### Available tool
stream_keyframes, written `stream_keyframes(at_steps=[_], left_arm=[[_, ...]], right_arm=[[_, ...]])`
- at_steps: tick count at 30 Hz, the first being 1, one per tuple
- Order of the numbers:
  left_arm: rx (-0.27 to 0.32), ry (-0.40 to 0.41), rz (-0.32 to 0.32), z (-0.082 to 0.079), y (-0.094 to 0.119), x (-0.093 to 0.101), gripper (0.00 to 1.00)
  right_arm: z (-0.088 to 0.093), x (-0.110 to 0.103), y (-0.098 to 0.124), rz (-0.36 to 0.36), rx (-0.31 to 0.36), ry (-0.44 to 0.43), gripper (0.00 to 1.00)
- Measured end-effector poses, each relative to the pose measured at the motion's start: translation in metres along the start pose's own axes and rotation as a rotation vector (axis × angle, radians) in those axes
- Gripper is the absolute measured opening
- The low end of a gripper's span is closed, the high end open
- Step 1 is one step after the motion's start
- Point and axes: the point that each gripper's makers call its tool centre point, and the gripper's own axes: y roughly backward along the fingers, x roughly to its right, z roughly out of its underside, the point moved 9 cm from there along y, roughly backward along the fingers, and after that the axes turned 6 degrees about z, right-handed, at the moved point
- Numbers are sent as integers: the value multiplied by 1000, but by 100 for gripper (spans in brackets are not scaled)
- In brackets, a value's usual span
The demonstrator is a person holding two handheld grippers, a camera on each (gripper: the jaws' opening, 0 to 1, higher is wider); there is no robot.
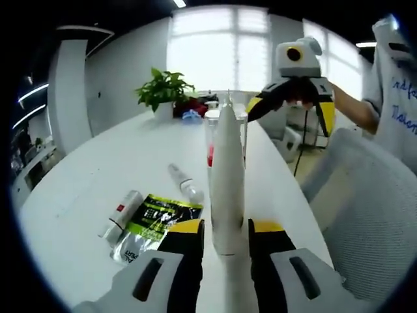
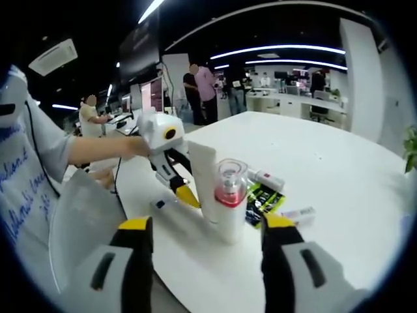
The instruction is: Arrange the skincare products in the storage area until every visible bottle or jar stands upright without overlapping.
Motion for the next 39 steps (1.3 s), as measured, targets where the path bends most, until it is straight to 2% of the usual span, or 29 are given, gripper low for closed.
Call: stream_keyframes(at_steps=[14,31,39], left_arm=[[8,35,-124,-16,38,19,43],[21,44,-234,-20,66,47,60],[41,51,-291,-22,82,55,75]], right_arm=[[-4,-5,-4,-16,-4,17,72],[-6,-7,-5,-23,-7,30,74],[-7,-10,-6,-27,-18,43,77]])
